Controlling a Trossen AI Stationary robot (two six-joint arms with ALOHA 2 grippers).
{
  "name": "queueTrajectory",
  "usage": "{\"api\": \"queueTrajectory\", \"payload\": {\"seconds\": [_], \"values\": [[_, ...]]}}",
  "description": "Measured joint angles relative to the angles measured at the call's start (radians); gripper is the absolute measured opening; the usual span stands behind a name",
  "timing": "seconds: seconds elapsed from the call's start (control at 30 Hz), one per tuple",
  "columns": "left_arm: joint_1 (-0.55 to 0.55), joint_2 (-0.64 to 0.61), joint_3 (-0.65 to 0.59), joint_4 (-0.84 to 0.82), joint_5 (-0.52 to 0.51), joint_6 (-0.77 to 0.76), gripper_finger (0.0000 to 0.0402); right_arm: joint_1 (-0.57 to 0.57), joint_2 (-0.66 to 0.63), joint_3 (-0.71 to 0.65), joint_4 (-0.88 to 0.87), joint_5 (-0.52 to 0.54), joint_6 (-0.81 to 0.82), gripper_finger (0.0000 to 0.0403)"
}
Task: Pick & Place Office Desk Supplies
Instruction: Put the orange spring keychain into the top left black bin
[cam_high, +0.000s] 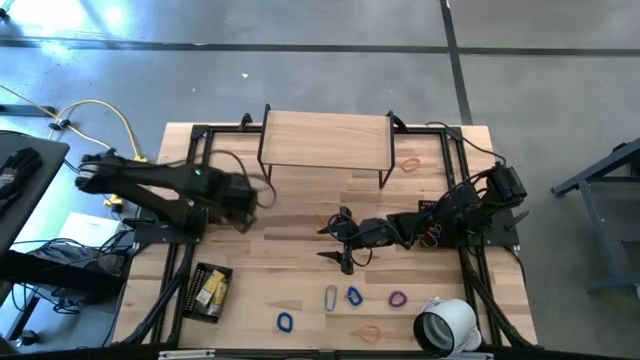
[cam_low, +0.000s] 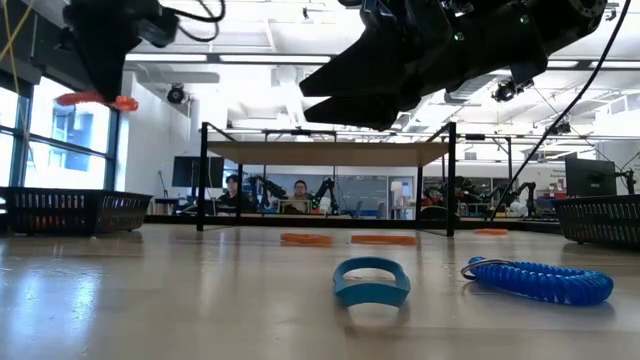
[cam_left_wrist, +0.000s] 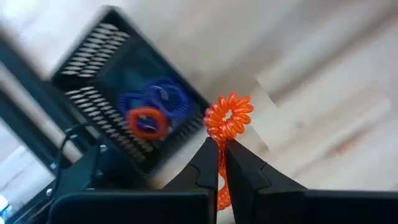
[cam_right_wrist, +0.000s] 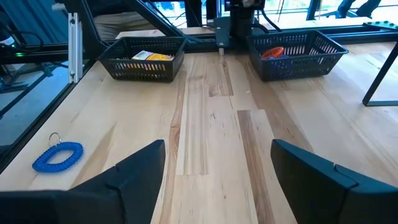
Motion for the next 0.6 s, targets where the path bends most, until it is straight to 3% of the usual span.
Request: {"api": "queueTrajectory", "payload": {"seconds": [0.2, 0.37, 0.6], "values": [[0.202, -0.127, -0.109, 0.015, -0.021, -0.033, 0.0007, 0.000, 0.000, 0.000, 0.000, 0.000, 0.000, 0.0282], [0.380, -0.160, -0.240, 0.071, 0.040, -0.017, 0.0007, 0.000, 0.000, 0.000, 0.000, 0.000, 0.000, 0.0282], [0.522, -0.159, -0.363, 0.283, 0.145, 0.122, 0.0007, 0.000, 0.000, 0.000, 0.000, 0.000, -0.003, 0.0282]]}}
